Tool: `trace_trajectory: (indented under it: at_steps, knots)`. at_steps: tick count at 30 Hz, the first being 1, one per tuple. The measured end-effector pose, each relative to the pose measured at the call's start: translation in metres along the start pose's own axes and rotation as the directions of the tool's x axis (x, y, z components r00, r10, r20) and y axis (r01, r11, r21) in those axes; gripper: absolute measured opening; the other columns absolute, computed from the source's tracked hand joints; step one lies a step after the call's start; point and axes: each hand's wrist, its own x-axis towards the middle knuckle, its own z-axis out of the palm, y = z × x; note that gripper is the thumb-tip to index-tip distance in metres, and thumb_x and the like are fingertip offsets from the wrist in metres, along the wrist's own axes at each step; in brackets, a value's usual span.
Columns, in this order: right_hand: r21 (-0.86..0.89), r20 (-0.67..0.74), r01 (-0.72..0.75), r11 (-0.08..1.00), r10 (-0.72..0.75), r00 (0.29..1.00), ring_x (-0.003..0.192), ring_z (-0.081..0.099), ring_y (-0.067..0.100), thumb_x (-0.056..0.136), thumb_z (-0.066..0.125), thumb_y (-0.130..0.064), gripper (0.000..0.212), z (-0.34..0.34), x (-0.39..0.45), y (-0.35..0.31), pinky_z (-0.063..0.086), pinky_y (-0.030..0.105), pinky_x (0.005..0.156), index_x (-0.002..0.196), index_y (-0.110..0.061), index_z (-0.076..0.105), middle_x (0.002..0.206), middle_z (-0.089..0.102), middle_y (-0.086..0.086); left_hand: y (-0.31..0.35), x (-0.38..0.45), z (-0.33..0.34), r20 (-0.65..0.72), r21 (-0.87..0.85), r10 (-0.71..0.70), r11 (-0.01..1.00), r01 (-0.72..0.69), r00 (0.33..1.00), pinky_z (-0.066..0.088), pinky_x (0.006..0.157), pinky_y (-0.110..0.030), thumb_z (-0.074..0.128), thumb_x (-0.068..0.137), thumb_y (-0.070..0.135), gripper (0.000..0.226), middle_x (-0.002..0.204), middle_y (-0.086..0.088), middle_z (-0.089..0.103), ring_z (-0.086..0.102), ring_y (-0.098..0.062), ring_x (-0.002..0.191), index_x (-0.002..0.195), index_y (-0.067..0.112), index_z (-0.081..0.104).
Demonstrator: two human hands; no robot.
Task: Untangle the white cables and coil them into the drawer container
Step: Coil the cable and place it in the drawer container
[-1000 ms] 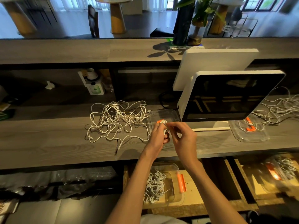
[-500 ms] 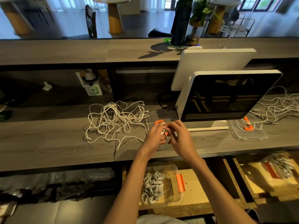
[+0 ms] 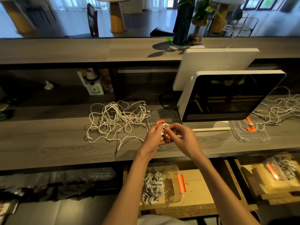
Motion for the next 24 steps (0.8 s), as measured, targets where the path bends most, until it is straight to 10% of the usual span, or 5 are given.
trace_trajectory:
  at_steps: [6,11,15,24]
  knots:
    - [0.075,-0.203,0.007,0.997,0.008,0.979,0.086,0.070,-0.001,0.094,0.073,-0.019,0.010,0.015,-0.013,-0.010,0.057,0.015,0.073,0.102,-0.014,0.068,0.092,0.071,-0.011,-0.001,0.002,0.007,-0.084,-0.055,-0.005,0.998,0.000,0.996,0.049,0.054,-0.016,0.040,0.108,0.030,0.037,0.096,-0.003,0.069,0.064,0.000,0.066,0.126,0.010,0.064]
    - [-0.083,-0.298,-0.105,0.991,0.076,0.952,0.086,0.062,0.001,0.096,0.072,-0.027,0.010,0.030,-0.012,-0.004,0.051,0.012,0.069,0.103,-0.020,0.072,0.103,0.063,-0.007,-0.008,0.003,0.011,-0.144,-0.006,0.025,1.000,-0.026,0.989,0.054,0.100,-0.046,0.050,0.105,0.034,0.025,0.119,-0.011,0.069,0.068,-0.025,0.111,0.122,0.020,0.063]
    - [0.120,-0.274,-0.182,0.976,0.209,0.939,0.076,0.065,-0.009,0.098,0.069,-0.021,0.008,0.042,-0.017,-0.008,0.049,0.008,0.062,0.101,-0.014,0.072,0.084,0.068,-0.011,-0.013,0.006,0.013,-0.230,-0.089,0.000,0.996,-0.020,0.973,0.057,0.094,-0.042,0.045,0.107,0.029,0.025,0.122,-0.018,0.065,0.067,-0.030,0.112,0.123,0.016,0.060]
    - [-0.037,-0.220,-0.035,0.999,0.026,0.975,0.089,0.059,-0.007,0.096,0.072,-0.020,0.007,0.042,-0.025,-0.016,0.047,0.006,0.076,0.102,-0.019,0.074,0.097,0.063,-0.008,-0.015,0.010,0.001,-0.235,-0.295,-0.123,0.954,0.050,0.964,0.056,0.083,-0.038,0.050,0.106,0.028,0.026,0.104,-0.018,0.070,0.069,-0.028,0.095,0.112,0.010,0.067]
